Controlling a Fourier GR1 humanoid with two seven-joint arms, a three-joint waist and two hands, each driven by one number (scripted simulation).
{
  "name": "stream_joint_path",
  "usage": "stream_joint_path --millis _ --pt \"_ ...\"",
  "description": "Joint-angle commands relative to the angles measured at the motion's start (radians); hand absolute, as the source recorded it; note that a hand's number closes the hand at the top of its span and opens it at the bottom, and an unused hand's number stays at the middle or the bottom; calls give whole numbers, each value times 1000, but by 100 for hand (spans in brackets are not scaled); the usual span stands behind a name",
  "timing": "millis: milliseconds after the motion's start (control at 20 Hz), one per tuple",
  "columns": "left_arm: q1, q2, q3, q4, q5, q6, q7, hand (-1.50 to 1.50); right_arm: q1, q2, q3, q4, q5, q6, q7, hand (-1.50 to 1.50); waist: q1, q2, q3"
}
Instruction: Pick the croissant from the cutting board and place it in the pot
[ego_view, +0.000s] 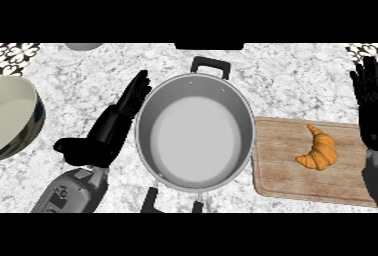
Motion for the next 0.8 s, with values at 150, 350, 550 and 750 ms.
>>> stream_joint_path --millis 150,350,550,750 --pt "95 186 139 139 -117 88 90 0 12 48 -49 83 89 -255 139 150 6 11 -4" --pt "189 218 180 224 -117 130 154 0 115 -86 -162 211 286 -535 162 150 -23 38 -15" --pt "200 274 222 256 -108 115 197 0 124 79 -98 191 451 -858 160 -150 8 16 -9" --pt "182 281 223 267 -113 110 237 0 90 126 21 224 684 -998 341 -150 1 10 -12"
